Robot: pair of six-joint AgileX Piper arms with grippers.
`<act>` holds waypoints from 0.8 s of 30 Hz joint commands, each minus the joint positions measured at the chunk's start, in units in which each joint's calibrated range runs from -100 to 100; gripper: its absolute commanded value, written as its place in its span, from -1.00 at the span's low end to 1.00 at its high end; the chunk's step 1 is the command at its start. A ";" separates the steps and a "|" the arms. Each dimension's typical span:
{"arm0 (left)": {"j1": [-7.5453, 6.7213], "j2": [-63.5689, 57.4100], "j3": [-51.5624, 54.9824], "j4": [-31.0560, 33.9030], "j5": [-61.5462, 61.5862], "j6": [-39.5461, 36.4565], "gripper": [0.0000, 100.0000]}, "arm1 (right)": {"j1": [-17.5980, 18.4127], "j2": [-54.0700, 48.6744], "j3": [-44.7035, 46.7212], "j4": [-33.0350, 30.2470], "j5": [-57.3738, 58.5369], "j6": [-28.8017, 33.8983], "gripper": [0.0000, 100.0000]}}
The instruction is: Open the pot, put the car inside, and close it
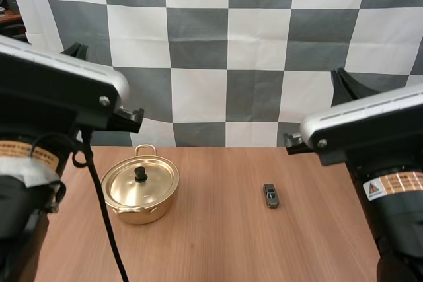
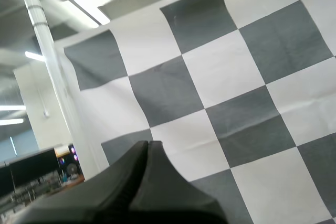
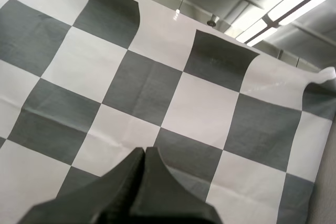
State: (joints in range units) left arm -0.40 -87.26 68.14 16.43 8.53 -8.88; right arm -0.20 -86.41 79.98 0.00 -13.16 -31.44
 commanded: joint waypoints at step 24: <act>0.01 39.09 -44.29 -18.89 91.47 8.54 -1.00 | -0.02 39.50 -69.90 6.50 113.16 10.57 -1.00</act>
State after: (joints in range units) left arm -0.40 -48.14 20.30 -2.59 72.52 -0.60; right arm -0.20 -46.25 31.19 6.55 49.90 -20.81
